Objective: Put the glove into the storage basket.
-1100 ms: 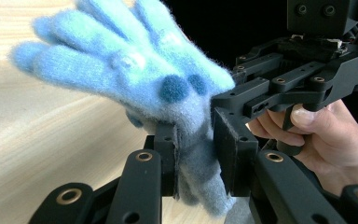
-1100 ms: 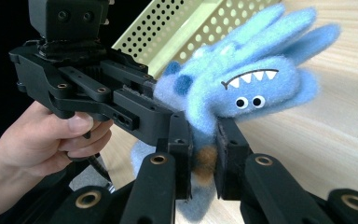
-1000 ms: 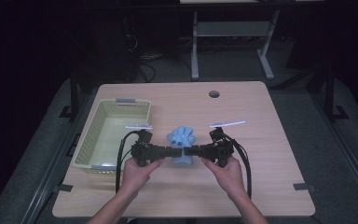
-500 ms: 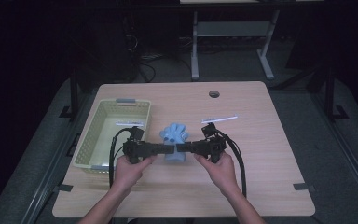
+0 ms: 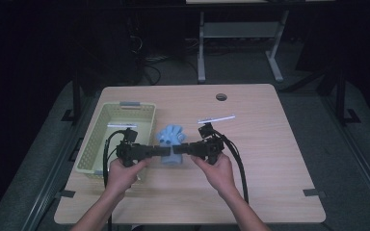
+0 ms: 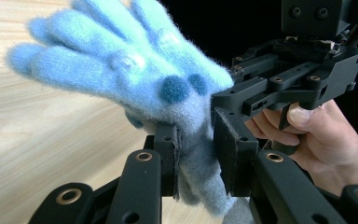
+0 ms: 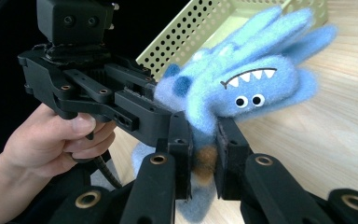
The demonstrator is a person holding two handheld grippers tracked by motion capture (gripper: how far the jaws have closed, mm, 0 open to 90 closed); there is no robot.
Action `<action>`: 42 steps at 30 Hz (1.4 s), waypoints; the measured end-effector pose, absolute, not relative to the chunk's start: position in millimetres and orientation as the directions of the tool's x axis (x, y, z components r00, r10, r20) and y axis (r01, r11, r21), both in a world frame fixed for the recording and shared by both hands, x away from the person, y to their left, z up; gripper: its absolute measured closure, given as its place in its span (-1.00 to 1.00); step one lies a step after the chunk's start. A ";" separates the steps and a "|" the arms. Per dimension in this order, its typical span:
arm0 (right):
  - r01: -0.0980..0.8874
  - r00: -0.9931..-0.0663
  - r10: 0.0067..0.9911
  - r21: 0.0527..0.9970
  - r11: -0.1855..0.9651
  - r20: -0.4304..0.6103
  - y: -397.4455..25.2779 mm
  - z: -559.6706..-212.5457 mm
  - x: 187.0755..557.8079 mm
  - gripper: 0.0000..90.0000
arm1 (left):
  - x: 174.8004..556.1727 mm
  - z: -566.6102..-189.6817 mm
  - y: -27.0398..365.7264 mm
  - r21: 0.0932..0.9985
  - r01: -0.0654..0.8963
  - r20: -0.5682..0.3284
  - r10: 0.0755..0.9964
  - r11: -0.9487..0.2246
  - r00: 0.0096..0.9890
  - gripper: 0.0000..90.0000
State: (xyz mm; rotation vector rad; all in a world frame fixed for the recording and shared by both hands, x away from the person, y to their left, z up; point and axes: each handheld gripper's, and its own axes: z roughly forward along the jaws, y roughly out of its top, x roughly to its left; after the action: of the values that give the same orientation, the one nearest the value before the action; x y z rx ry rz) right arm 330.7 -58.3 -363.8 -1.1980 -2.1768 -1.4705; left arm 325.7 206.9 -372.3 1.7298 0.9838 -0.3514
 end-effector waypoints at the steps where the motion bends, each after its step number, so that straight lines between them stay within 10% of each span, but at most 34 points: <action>1: 0.742 -0.632 0.488 0.653 0.155 0.602 -56.4 -363.2 331.4 0.76 | 326.1 -372.1 208.6 0.649 0.756 -0.654 0.442 -0.089 0.613 0.58; 42: 0.722 -0.676 0.443 0.651 0.234 0.589 24.0 -351.5 362.5 0.75 | 331.9 -361.8 283.9 0.647 0.762 -0.642 0.514 -0.036 0.569 0.58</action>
State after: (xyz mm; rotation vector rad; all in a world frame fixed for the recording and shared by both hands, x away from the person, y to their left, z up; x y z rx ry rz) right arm 362.5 24.0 -351.5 -1.0877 -2.2303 -1.4163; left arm 331.9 283.9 -361.8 1.6960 1.0727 -0.2791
